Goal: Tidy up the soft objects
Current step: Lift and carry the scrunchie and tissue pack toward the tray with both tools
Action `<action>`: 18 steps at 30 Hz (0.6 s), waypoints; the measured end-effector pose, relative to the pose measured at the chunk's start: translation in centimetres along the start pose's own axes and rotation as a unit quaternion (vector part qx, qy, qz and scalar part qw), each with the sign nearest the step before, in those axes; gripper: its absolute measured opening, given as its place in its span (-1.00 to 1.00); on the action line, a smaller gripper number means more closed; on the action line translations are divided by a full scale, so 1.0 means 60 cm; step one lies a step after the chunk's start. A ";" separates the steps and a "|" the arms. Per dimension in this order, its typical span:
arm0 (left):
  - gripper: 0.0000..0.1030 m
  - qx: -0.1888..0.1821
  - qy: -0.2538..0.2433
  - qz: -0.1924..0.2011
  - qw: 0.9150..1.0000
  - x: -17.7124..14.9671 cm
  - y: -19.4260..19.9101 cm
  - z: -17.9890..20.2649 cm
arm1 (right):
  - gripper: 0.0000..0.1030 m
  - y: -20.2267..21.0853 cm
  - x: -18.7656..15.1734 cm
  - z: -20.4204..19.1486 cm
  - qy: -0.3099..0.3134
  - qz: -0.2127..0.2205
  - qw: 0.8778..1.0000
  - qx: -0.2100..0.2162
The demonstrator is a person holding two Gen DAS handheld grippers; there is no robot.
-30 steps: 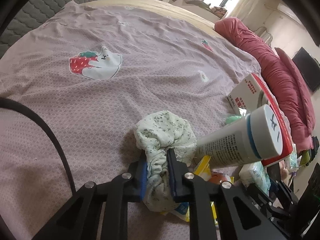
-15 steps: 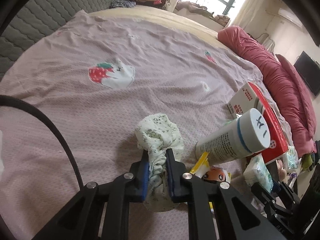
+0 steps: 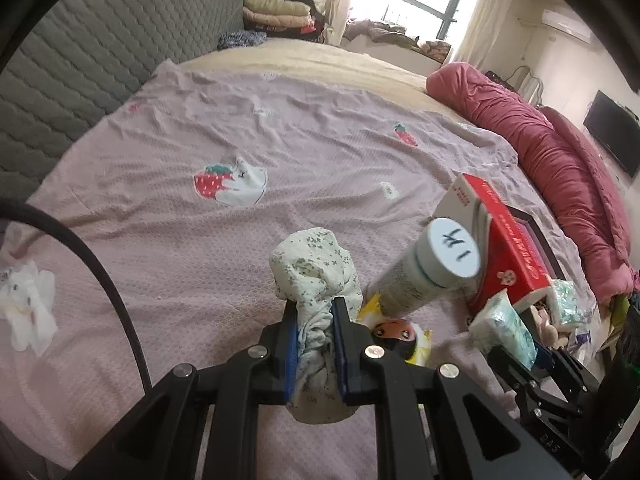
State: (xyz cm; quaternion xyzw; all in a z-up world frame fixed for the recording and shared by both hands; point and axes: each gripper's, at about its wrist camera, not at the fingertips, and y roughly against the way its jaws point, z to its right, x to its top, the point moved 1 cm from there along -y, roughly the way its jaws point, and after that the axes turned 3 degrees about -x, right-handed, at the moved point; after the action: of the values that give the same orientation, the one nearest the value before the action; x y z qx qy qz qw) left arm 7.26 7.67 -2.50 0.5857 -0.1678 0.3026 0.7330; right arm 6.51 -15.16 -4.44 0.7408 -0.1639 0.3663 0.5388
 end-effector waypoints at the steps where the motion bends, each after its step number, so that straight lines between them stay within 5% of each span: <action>1: -0.70 0.001 -0.002 0.002 1.000 -0.001 0.008 0.006 | 0.07 0.003 0.001 0.001 0.000 0.002 1.000 0.001; 18: -0.70 -0.015 -0.055 0.037 0.998 -0.018 0.109 0.108 | 0.07 0.125 0.027 0.011 -0.024 0.074 0.997 0.000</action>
State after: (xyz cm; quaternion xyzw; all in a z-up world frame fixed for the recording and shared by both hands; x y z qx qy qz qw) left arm 2.95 2.06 3.48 0.5837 -0.2342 0.2941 0.7197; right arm 3.08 -18.26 1.69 0.7352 -0.2311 0.3871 0.5062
